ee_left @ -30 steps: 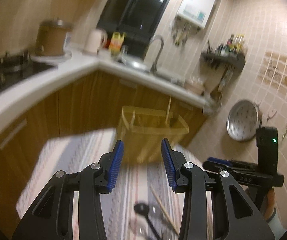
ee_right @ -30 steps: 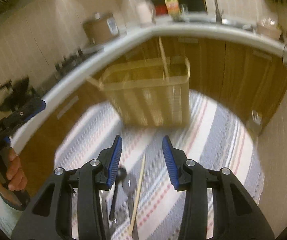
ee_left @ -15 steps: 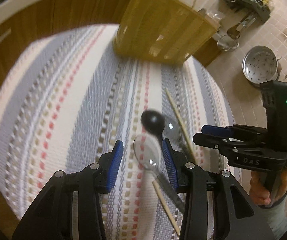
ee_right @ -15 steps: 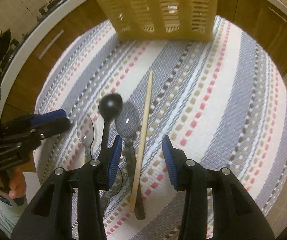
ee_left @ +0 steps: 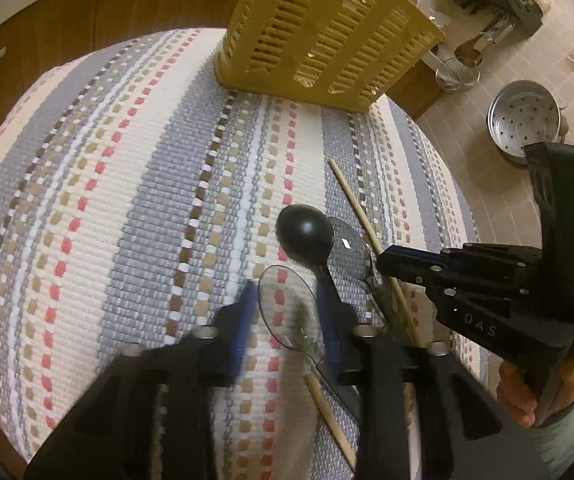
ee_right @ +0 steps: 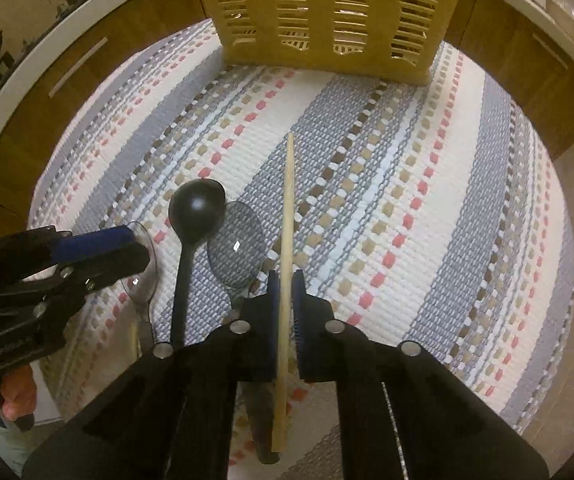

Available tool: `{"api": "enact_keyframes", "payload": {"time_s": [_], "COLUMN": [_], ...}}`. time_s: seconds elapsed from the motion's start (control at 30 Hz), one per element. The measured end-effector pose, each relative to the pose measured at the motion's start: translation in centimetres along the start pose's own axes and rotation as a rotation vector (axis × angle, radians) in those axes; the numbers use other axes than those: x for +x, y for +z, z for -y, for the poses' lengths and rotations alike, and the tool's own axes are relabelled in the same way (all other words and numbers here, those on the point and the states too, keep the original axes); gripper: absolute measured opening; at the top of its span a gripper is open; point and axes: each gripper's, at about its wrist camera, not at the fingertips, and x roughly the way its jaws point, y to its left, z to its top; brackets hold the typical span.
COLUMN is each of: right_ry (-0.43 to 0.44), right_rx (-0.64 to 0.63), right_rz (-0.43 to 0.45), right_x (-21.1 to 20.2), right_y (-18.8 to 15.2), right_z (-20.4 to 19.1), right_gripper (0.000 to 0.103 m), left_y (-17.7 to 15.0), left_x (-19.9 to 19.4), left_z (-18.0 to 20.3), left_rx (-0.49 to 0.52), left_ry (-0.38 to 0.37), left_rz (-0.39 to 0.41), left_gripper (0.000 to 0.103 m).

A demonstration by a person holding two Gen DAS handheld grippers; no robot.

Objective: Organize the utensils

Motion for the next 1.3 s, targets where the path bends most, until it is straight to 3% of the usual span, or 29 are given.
{"api": "enact_keyframes", "payload": {"time_s": [0.03, 0.27, 0.4, 0.53, 0.63, 0.73, 0.83, 0.9, 0.93, 1.1, 1.3], "right_ry": [0.006, 0.011, 0.008, -0.016, -0.021, -0.014, -0.017, -0.020, -0.020, -0.025, -0.060], "right_rx": [0.002, 0.042, 0.089, 0.128, 0.151, 0.162, 0.159, 0.158, 0.159, 0.160, 0.133], "right_rz": [-0.001, 0.015, 0.027, 0.020, 0.013, 0.007, 0.005, 0.003, 0.001, 0.001, -0.012], "right_x": [0.0, -1.2, -2.1, -2.1, -2.1, -2.1, -1.9, -1.6, -1.6, -1.5, -1.9], "right_y": [0.0, -0.4, -0.8, -1.2, -1.7, -2.4, -2.1, -1.9, -1.9, -1.9, -2.7], "right_z": [0.0, 1.8, 3.8, 5.6, 6.7, 7.6, 7.1, 6.6, 6.7, 7.0, 6.7], "right_gripper": [0.005, 0.005, 0.005, 0.005, 0.005, 0.005, 0.005, 0.005, 0.005, 0.005, 0.005], "left_y": [0.0, 1.2, 3.1, 4.1, 4.1, 4.1, 3.9, 3.8, 3.8, 3.1, 2.1], "left_x": [0.2, 0.3, -1.1, -1.8, -1.7, -1.4, -1.5, -1.9, -2.2, -2.2, -1.3], "left_z": [0.1, 0.8, -0.4, -1.6, -3.2, -3.7, -4.2, -4.5, -4.7, -4.1, -1.3], "left_rx": [0.002, 0.048, 0.035, 0.071, 0.083, 0.110, 0.087, 0.059, 0.047, 0.019, 0.094], "left_ry": [0.004, -0.020, -0.081, -0.029, 0.050, 0.073, 0.063, 0.046, 0.057, 0.061, 0.256], "left_rz": [-0.004, -0.012, -0.027, -0.080, -0.121, -0.120, -0.111, -0.101, -0.090, -0.093, -0.057], "left_gripper": [0.003, 0.000, 0.000, 0.000, 0.000, 0.002, 0.018, 0.044, 0.047, 0.049, 0.049]}}
